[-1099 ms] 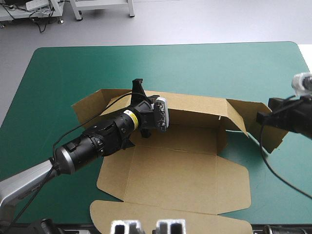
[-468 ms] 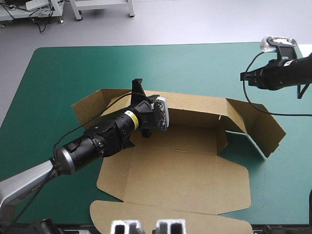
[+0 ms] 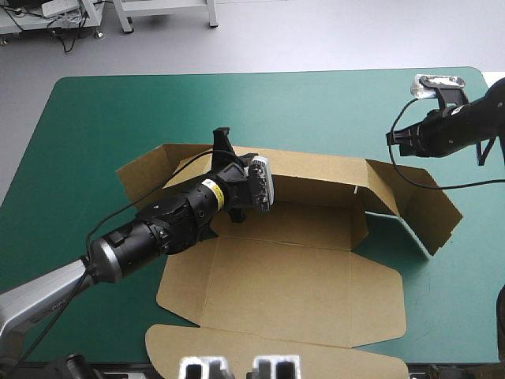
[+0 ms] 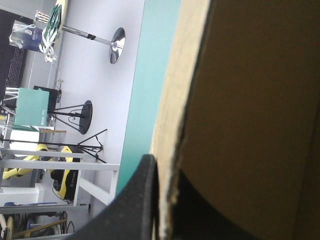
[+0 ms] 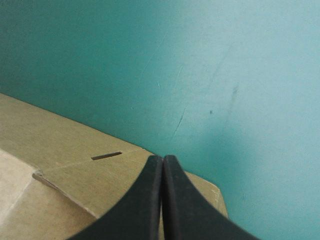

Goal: Fold the box

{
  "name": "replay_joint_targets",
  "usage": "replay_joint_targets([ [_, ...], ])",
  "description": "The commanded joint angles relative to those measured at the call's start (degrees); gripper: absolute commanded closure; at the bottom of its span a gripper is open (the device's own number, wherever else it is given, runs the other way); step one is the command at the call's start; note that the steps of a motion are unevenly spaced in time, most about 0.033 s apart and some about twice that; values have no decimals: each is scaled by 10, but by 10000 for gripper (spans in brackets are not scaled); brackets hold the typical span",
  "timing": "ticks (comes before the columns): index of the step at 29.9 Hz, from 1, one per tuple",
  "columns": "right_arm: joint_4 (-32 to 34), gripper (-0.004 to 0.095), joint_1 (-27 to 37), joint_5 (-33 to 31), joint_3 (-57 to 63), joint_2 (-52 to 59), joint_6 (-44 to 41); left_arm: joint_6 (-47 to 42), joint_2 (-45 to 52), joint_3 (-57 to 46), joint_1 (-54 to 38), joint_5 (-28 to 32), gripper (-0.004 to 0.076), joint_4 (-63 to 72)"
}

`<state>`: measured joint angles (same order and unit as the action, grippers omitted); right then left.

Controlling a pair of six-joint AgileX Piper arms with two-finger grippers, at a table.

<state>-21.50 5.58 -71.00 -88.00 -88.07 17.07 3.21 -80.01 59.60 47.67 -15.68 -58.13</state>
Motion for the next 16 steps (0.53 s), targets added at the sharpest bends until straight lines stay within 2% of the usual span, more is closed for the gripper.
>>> replay_joint_targets([
  [1,-15,925,1,-4,13,22,14,-32,15,11,1,0,733,-5],
  [12,-30,925,1,14,123,94,48,-35,-1,11,1,0,733,-16],
  [16,-92,925,1,86,203,132,82,-35,-2,11,1,0,733,-16],
])
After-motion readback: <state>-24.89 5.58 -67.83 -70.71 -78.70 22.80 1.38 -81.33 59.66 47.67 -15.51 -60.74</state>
